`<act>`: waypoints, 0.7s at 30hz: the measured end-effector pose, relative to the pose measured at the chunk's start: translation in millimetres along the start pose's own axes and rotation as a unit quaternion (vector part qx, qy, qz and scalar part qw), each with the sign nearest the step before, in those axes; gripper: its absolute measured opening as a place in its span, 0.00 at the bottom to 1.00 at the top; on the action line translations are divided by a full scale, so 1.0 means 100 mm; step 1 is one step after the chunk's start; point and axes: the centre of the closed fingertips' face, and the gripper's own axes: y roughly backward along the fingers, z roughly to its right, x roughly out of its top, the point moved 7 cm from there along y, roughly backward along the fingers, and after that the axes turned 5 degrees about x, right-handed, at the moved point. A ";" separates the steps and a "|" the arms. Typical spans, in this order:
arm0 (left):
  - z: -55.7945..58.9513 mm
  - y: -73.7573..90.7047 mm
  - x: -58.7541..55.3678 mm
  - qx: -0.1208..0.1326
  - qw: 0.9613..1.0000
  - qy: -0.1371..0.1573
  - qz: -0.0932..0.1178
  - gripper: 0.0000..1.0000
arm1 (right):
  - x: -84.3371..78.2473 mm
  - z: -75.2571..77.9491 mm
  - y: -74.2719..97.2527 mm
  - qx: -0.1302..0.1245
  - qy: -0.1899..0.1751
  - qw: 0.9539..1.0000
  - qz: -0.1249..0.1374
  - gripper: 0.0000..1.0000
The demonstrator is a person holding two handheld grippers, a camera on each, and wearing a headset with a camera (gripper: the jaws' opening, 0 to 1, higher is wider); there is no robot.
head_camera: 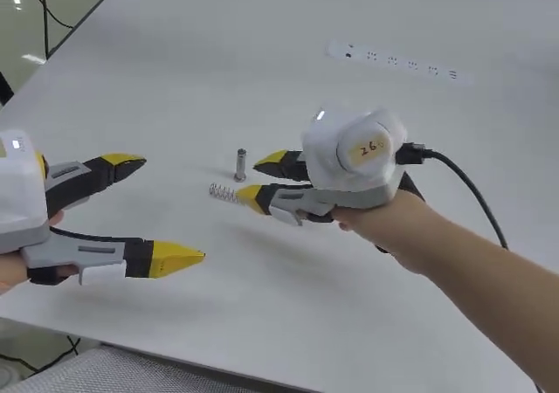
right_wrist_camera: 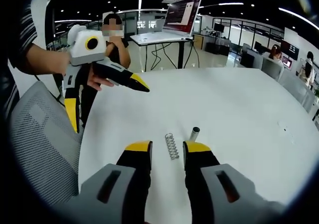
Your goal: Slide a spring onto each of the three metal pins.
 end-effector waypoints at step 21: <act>-0.02 0.06 -0.07 0.005 1.000 0.007 -0.007 0.93 | -0.19 0.07 -0.48 0.030 0.016 0.996 -0.077 0.20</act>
